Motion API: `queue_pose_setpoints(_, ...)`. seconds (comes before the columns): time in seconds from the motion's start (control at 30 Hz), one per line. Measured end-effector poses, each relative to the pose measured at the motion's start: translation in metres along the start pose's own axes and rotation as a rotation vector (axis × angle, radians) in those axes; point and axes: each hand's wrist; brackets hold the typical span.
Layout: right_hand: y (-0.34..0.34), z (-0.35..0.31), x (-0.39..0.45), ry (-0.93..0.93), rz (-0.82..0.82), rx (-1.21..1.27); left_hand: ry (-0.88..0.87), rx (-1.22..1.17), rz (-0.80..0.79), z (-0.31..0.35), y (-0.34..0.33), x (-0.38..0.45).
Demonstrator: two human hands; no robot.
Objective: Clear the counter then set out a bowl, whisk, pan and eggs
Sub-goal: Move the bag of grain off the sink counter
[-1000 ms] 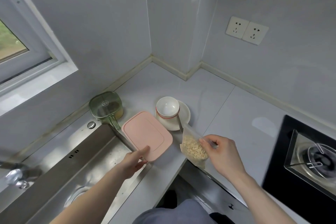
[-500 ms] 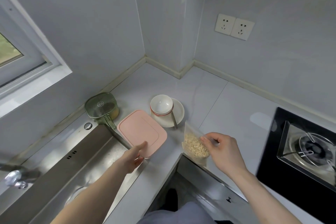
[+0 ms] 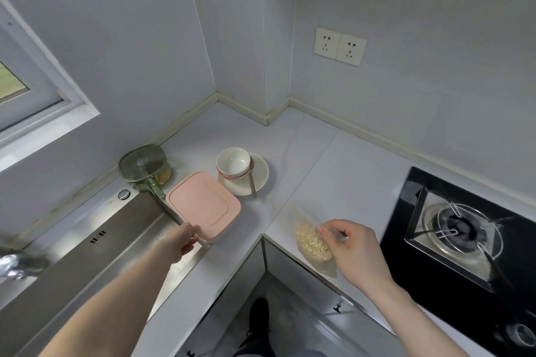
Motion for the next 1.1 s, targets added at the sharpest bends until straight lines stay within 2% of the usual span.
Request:
queue_pose_setpoints(0.2, -0.003, 0.006, -0.007, -0.015, -0.023, 0.027, 0.034, -0.015, -0.016, 0.000, -0.005, -0.015)
queue_pose_setpoints(0.33, -0.010, 0.002, -0.005, -0.014, -0.007, 0.039, 0.069, -0.001, -0.166, -0.001, -0.010, -0.004)
queue_pose_setpoints(0.43, -0.019, 0.000, 0.003, -0.025, 0.024, 0.042, 0.078, 0.008, -0.221, 0.001, -0.011, 0.009)
queue_pose_setpoints(0.67, -0.042, -0.007, 0.028, -0.021, 0.087, 0.046, 0.080, -0.017, -0.264, 0.004, 0.010, 0.031)
queue_pose_setpoints(0.83, -0.060, -0.019, 0.043, -0.014, 0.062, 0.072, 0.053, -0.101, -0.233, 0.014, 0.024, 0.031)
queue_pose_setpoints(1.1, -0.078, -0.037, 0.052, 0.018, -0.019, 0.063, 0.046, -0.020, -0.250, 0.025, 0.045, 0.028)
Point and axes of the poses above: each hand's wrist, its own x-axis towards the middle knuckle, its own y-axis out of the back of the hand, z = x × y, and after that the axes turned 1 degree about -y, right-handed
